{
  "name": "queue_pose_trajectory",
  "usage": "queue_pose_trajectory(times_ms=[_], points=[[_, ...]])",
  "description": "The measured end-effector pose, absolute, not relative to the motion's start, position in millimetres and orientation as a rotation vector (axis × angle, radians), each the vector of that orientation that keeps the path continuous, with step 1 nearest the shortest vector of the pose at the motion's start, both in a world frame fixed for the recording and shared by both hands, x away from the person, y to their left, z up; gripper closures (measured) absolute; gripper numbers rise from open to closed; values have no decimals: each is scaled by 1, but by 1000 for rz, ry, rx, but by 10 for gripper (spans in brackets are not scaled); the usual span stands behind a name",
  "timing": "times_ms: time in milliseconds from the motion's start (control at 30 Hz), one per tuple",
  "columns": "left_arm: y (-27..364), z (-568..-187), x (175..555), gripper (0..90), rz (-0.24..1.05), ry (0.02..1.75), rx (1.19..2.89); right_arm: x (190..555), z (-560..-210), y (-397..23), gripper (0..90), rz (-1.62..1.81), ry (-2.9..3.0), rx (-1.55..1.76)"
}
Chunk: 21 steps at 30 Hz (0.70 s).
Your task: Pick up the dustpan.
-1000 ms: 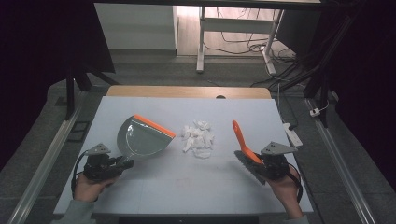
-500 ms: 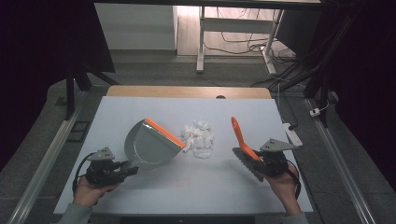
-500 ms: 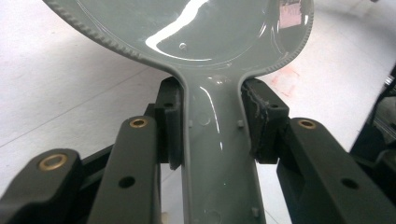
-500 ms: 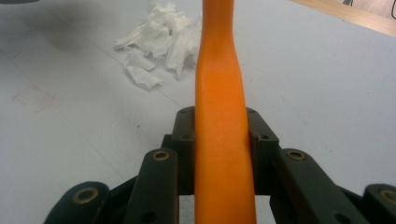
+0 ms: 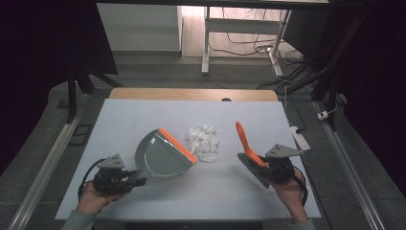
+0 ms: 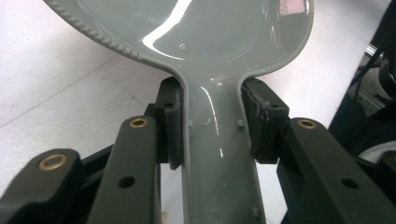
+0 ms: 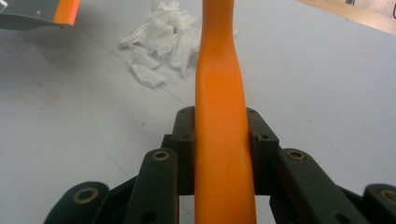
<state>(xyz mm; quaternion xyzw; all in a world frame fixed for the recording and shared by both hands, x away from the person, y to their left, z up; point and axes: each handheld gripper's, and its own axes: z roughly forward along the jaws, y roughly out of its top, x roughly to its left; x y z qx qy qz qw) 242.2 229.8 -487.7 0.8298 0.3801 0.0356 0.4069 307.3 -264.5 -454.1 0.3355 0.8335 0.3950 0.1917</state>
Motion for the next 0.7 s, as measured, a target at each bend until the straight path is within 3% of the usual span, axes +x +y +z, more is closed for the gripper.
queue_pose_trajectory(times_ms=[700], points=[[231, -495, 238, 614, 11, 909, 2170, 307, -458, -261, 703, 1099, 2361, 934]])
